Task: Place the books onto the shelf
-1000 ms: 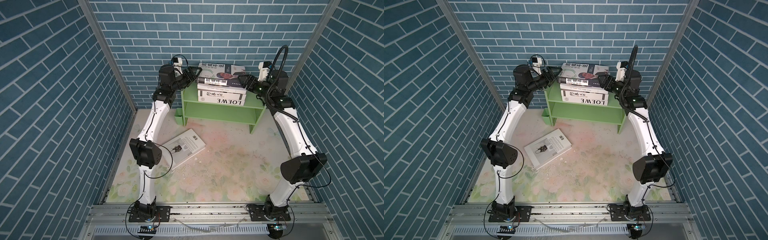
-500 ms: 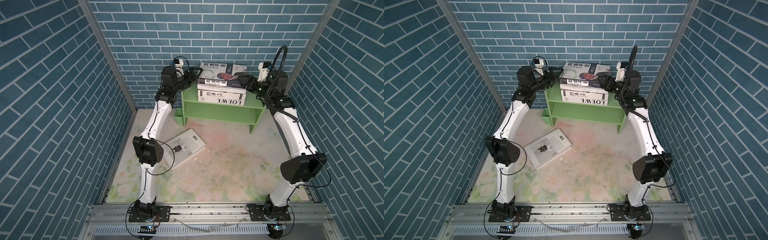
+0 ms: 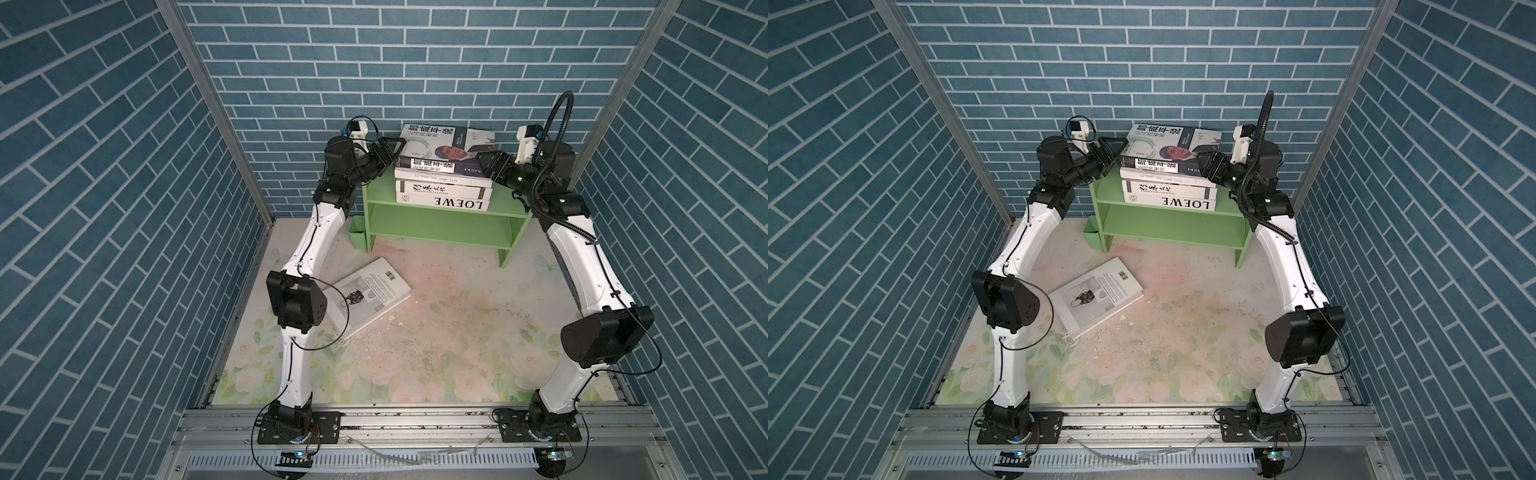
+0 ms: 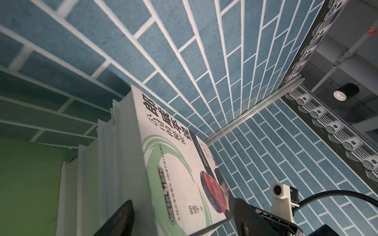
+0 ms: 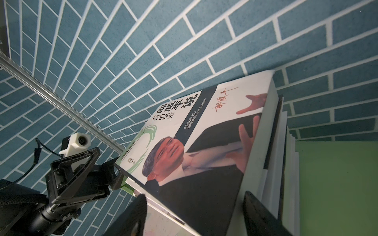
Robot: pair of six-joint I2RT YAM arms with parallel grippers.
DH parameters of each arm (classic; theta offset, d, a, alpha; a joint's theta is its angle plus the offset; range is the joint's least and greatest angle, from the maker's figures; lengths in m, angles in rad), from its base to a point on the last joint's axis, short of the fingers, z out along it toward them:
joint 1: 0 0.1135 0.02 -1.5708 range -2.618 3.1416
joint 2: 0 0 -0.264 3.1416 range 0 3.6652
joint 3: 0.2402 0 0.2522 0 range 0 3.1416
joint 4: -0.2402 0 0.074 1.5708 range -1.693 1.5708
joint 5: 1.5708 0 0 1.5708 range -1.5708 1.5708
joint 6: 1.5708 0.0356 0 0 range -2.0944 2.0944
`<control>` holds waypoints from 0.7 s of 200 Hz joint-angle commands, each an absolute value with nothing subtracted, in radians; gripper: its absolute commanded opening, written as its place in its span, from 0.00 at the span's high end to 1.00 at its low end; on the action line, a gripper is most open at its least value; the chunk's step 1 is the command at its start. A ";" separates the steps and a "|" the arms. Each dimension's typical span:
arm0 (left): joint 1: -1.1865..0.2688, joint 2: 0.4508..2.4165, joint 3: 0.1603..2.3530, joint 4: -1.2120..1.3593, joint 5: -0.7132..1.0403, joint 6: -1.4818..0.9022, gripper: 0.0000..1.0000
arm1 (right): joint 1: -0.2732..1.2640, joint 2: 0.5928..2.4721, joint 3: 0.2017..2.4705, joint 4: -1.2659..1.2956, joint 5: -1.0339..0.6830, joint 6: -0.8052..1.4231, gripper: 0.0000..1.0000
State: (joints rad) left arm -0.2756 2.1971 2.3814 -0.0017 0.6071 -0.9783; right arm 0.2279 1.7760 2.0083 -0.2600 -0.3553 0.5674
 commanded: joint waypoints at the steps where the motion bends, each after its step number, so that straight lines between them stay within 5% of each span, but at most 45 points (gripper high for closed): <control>1: -0.314 2.160 2.359 0.017 0.670 -0.977 0.21 | 0.257 1.773 1.991 -0.245 -0.378 0.535 0.26; 140: -0.319 2.084 2.236 0.059 0.658 -0.965 0.21 | 0.252 1.773 1.977 -0.249 -0.354 0.546 0.26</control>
